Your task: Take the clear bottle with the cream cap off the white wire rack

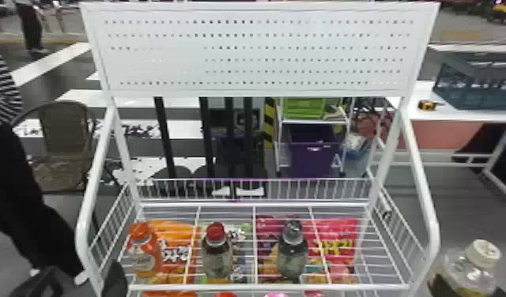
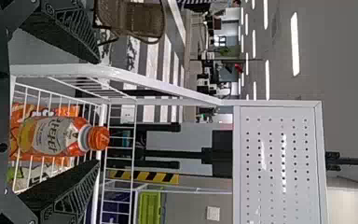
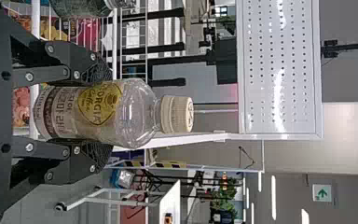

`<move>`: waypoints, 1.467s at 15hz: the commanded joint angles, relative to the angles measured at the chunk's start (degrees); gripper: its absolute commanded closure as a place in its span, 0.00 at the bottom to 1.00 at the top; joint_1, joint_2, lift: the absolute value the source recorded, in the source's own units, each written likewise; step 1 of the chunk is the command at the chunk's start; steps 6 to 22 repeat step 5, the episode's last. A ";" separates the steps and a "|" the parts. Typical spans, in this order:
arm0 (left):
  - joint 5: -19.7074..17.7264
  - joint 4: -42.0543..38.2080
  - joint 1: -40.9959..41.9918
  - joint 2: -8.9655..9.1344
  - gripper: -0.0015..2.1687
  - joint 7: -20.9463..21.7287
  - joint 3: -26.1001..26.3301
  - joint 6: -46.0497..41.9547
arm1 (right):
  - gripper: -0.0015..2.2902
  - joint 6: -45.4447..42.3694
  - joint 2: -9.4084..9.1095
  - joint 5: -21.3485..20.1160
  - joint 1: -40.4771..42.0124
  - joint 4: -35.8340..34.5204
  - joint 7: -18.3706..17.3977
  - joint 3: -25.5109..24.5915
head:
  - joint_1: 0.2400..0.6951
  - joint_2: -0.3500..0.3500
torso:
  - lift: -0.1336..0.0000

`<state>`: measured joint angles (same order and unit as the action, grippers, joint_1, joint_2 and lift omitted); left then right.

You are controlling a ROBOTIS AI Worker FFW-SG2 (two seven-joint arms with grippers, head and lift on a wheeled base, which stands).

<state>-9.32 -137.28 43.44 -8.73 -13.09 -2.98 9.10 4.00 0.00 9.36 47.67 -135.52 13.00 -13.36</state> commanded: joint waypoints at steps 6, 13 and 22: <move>0.00 0.44 0.07 0.03 0.06 0.00 -0.01 0.00 | 0.44 -0.17 -0.05 0.05 0.32 -0.36 0.09 -0.18 | 0.57 0.50 | 1.00; 0.00 0.44 0.07 0.03 0.06 0.00 -0.01 0.00 | 0.44 -0.17 -0.05 0.05 0.32 -0.36 0.09 -0.18 | 0.57 0.50 | 1.00; 0.00 0.44 0.07 0.03 0.06 0.00 -0.01 0.00 | 0.44 -0.17 -0.05 0.05 0.32 -0.36 0.09 -0.18 | 0.57 0.50 | 1.00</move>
